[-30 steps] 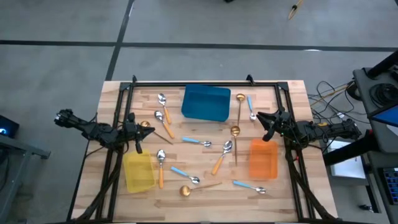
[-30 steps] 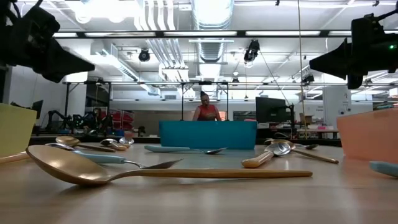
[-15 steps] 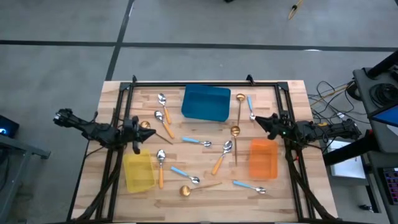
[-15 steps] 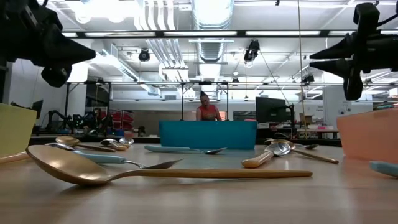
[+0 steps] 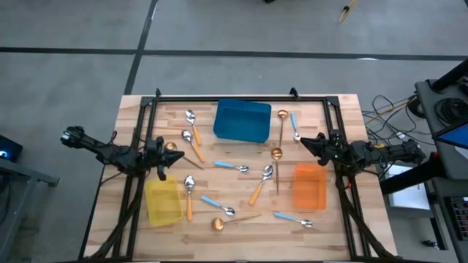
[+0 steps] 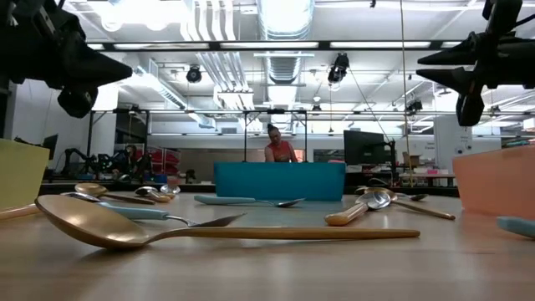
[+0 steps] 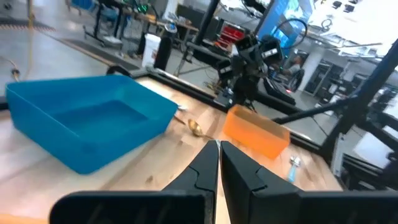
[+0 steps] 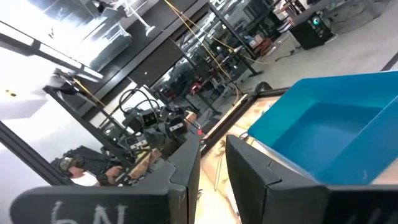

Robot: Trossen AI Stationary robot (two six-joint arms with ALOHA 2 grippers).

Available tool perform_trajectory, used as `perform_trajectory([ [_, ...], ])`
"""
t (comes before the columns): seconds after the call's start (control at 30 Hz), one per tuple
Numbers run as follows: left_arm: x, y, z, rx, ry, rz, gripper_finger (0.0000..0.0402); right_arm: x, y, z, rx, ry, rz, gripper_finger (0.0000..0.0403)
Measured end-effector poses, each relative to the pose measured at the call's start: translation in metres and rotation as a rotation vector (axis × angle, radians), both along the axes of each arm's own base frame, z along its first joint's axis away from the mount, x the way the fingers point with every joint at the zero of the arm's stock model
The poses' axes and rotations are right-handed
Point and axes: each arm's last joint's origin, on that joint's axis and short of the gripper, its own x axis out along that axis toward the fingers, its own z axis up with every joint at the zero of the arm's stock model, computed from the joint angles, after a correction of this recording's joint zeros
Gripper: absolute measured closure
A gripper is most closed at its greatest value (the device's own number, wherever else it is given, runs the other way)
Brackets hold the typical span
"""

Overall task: Sort silverware by color (type)
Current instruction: Put the gold spoon into the blue bin

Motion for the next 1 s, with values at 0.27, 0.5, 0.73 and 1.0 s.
perform_trajectory([
  [0.27,0.000,0.001,0.016,-0.023,-0.147,0.040,0.0402,0.003,0.000,0.002,-0.026,-0.007,-0.011,0.0335],
  [0.5,-0.001,0.001,0.036,0.098,-0.294,0.076,0.0402,0.008,0.001,0.008,-0.082,-0.031,-0.022,0.0335],
  [0.73,0.003,-0.001,0.038,0.158,-0.284,0.079,0.0402,0.016,0.002,0.008,-0.080,-0.024,-0.020,0.0335],
  [1.0,0.011,-0.004,0.034,0.170,-0.255,0.073,0.0402,0.026,0.003,0.017,-0.109,0.014,-0.048,0.0335],
])
